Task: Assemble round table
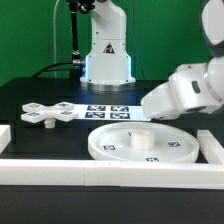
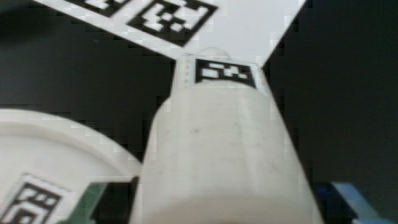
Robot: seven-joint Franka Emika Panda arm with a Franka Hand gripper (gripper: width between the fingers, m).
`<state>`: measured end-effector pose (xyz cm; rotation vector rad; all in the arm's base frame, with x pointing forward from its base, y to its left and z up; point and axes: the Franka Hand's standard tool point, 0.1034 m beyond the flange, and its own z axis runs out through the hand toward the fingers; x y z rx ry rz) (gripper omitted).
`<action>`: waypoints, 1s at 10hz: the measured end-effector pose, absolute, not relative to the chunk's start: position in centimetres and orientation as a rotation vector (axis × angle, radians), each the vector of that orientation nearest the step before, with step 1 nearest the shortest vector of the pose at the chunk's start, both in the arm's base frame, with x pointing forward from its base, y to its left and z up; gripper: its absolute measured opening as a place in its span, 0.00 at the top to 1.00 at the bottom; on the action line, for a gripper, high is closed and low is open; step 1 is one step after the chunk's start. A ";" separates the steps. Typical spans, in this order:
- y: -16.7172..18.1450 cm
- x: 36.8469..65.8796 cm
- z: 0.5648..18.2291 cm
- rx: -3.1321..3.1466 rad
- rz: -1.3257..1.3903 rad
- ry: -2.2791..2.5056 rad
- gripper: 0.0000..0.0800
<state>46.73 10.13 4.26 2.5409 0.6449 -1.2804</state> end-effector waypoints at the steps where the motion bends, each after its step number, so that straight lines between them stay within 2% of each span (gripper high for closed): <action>1: 9.7 47.1 5.6 2.552 -1.291 0.687 0.49; 3: 8.4 47.6 7.8 2.585 -1.294 0.784 0.49; 6: 8.1 47.5 7.9 2.614 -1.245 0.818 0.49; 8: 7.4 48.4 7.4 2.755 -1.077 0.698 0.49; 10: 7.3 49.3 9.1 2.827 -1.018 0.601 0.49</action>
Offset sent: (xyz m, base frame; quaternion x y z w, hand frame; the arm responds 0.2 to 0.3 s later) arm -0.0061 -0.0138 0.0254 0.0265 0.1548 -0.1178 0.9805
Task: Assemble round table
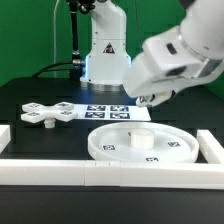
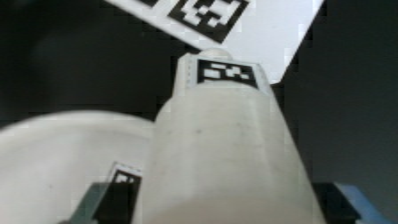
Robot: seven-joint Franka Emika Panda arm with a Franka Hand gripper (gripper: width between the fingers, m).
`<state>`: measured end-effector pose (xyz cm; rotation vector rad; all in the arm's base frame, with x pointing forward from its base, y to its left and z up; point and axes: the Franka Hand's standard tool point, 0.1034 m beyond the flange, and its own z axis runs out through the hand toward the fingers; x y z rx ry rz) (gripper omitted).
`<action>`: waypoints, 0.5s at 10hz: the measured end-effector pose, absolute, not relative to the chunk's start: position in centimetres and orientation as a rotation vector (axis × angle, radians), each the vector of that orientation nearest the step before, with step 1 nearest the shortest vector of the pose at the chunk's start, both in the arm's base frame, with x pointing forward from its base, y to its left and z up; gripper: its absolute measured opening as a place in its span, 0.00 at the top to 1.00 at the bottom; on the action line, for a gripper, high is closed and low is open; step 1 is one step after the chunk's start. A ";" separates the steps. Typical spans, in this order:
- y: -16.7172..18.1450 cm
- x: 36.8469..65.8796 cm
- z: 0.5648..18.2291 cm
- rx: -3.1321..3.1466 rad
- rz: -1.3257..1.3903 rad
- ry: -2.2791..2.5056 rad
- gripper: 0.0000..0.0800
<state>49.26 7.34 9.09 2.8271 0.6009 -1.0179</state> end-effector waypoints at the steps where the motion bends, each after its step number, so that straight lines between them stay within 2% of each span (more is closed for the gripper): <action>1: 7.1 50.3 9.8 2.861 -0.942 0.631 0.49; 2: 7.0 51.4 10.0 2.907 -0.800 0.657 0.49; 5: 6.9 52.0 9.7 2.988 -0.507 0.663 0.49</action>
Offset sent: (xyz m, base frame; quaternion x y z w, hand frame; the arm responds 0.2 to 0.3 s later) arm 0.0000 0.0000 0.0000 0.0000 0.1296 0.0000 0.9916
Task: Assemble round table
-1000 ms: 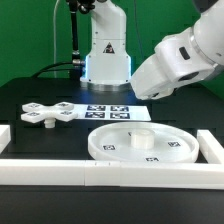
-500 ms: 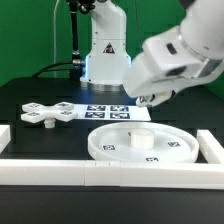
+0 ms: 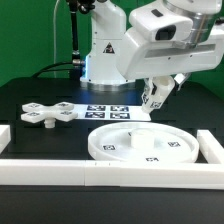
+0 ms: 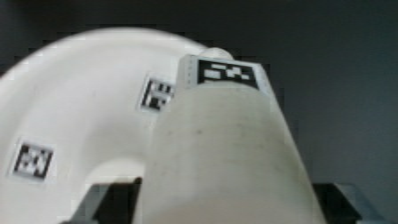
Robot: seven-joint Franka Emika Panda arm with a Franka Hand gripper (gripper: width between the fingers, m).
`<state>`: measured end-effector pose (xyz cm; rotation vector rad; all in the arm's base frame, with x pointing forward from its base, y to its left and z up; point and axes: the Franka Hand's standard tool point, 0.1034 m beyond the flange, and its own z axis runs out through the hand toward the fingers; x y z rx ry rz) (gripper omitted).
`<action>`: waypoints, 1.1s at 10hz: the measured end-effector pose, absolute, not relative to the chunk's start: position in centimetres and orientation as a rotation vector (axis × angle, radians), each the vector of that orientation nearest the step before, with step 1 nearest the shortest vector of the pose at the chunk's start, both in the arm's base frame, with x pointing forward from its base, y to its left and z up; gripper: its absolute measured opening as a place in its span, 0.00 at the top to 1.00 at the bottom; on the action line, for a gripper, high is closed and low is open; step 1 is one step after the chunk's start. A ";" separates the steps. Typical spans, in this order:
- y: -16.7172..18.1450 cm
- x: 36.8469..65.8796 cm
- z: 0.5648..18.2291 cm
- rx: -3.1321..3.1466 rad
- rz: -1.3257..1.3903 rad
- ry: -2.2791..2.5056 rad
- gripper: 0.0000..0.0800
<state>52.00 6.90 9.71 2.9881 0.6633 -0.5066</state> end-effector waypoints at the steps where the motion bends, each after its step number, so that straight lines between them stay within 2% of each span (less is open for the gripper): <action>1: 6.8 51.9 9.8 3.002 -0.449 0.656 0.49; 3: 6.6 52.1 10.9 3.097 -0.329 0.519 0.49; 5: 6.2 53.7 12.1 3.118 -0.112 0.510 0.49; 9: 5.5 54.2 11.4 3.092 0.261 0.535 0.49; 11: 5.0 55.0 11.7 3.066 0.399 0.542 0.49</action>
Offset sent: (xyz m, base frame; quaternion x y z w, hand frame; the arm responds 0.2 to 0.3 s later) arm 0.0090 0.0003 0.0230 0.0397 0.1650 0.0406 0.9847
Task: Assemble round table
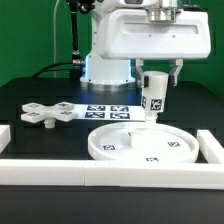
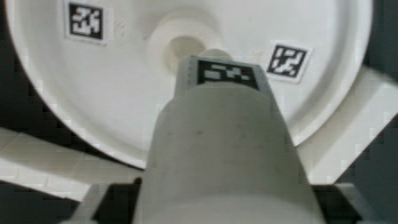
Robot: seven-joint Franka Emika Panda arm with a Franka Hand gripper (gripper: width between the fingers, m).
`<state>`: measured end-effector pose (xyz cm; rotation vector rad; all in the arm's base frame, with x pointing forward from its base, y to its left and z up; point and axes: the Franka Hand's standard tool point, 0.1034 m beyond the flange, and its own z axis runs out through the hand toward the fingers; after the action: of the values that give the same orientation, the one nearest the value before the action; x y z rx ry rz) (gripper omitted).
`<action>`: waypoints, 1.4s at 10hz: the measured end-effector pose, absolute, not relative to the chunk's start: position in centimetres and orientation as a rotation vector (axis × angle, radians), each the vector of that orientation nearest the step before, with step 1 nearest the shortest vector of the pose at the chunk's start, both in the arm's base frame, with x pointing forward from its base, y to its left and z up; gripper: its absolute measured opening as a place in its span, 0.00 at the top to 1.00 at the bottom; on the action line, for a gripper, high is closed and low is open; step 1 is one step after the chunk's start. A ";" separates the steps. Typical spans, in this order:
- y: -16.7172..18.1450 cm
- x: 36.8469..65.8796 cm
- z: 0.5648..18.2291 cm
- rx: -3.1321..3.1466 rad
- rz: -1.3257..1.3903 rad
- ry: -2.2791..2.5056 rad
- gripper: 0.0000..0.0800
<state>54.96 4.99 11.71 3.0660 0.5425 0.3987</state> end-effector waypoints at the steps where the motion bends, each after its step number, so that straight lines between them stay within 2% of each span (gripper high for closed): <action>1: 5.1 55.0 11.7 3.071 0.375 0.546 0.49; 14: 3.8 54.7 8.4 3.042 0.396 0.610 0.49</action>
Offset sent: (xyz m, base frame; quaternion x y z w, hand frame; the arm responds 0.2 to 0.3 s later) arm 0.0023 -0.0040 -0.0061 -0.0012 0.0101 -0.0102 0.9999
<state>54.73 3.83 8.43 3.0422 0.6104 0.3961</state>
